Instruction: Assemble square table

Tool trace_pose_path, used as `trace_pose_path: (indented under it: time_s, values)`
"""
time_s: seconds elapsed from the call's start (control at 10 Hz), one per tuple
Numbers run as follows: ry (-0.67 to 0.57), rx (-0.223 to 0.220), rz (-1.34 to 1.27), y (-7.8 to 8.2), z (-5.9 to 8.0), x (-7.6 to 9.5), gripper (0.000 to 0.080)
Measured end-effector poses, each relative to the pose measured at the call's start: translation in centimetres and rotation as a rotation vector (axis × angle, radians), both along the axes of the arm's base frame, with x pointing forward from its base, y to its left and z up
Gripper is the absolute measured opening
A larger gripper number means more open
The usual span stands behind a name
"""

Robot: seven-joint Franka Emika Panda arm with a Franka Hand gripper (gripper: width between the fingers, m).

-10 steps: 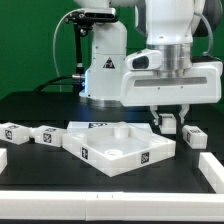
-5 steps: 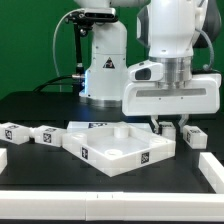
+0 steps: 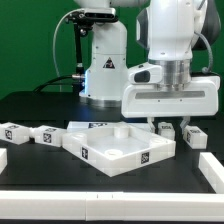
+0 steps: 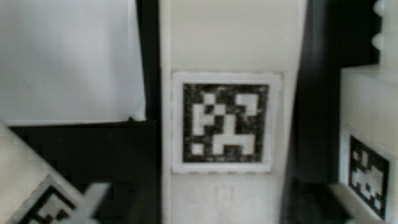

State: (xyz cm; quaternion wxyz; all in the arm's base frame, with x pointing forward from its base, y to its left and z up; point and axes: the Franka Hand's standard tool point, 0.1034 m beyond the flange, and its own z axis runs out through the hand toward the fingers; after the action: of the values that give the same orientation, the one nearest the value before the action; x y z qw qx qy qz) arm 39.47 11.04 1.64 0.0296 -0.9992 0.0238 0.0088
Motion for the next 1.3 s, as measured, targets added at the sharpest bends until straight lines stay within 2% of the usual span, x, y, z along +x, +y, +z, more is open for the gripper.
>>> trace_pose_path:
  time_s: [0.1, 0.2, 0.3, 0.4, 0.5, 0.7, 0.9, 1.3]
  values:
    - [0.007, 0.004, 0.010, -0.1, 0.8, 0.1, 0.0584]
    - [0.025, 0.011, 0.029, -0.5, 2.1, 0.4, 0.0584]
    - [0.032, 0.021, 0.037, -0.9, 3.9, 1.0, 0.0638]
    - [0.030, 0.029, 0.044, -1.4, 5.3, 1.9, 0.0646]
    - [0.030, 0.037, 0.091, -2.3, 6.2, 3.0, 0.0646]
    - [-0.007, 0.039, 0.208, -5.9, 6.5, 6.7, 0.0649]
    - [-0.051, 0.035, 0.330, -7.1, 7.0, 8.8, 0.0649]
    - [-0.051, 0.034, 0.322, -6.9, 6.9, 8.7, 0.0649]
